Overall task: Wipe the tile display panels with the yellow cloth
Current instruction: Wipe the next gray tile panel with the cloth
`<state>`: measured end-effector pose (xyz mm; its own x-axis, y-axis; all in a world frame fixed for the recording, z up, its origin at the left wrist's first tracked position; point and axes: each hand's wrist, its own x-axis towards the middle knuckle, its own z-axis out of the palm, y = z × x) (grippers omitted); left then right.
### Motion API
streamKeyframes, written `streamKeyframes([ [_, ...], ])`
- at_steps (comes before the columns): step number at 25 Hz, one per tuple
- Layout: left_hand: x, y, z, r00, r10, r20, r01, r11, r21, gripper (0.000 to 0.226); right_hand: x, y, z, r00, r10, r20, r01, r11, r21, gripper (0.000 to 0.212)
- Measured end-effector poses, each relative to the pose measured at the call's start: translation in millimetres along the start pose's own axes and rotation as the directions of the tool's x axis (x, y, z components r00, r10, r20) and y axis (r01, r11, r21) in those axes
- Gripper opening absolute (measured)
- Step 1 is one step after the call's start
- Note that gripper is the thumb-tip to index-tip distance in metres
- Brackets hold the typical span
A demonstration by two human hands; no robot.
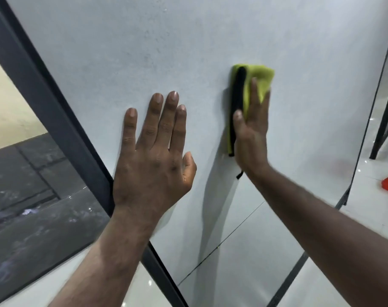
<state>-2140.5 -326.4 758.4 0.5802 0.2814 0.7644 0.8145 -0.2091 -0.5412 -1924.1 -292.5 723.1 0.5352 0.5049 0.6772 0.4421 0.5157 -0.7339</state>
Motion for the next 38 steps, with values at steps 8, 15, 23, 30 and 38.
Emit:
streamKeyframes([
  [8, -1, 3, -3, 0.999, -0.002, 0.039, 0.002, 1.0, -0.013, 0.083, 1, -1, 9, 0.963, 0.231, -0.136, -0.224, 0.972, 0.065, 0.065],
  [15, -5, 6, -3, 0.998, -0.012, 0.067, 0.013, 1.0, -0.016, 0.084, -27, 55, -1, 0.888, 0.437, -0.144, -0.412, 0.895, 0.172, 0.065],
  [23, -23, 62, 17, 0.99, -0.015, 0.138, 0.016, 1.0, -0.008, 0.088, -80, 107, -11, 0.81, 0.582, -0.073, -0.562, 0.806, 0.189, 0.064],
  [30, -34, 110, 57, 0.963, 0.221, 0.155, -0.235, 0.969, 0.076, 0.078, -118, 158, -44, 0.829, 0.558, -0.017, -0.552, 0.824, 0.125, 0.066],
  [38, -40, 111, 65, 0.899, 0.404, 0.17, -0.428, 0.892, 0.143, 0.073, -138, 202, -41, 0.561, 0.818, -0.125, -0.763, 0.57, 0.305, 0.065],
])
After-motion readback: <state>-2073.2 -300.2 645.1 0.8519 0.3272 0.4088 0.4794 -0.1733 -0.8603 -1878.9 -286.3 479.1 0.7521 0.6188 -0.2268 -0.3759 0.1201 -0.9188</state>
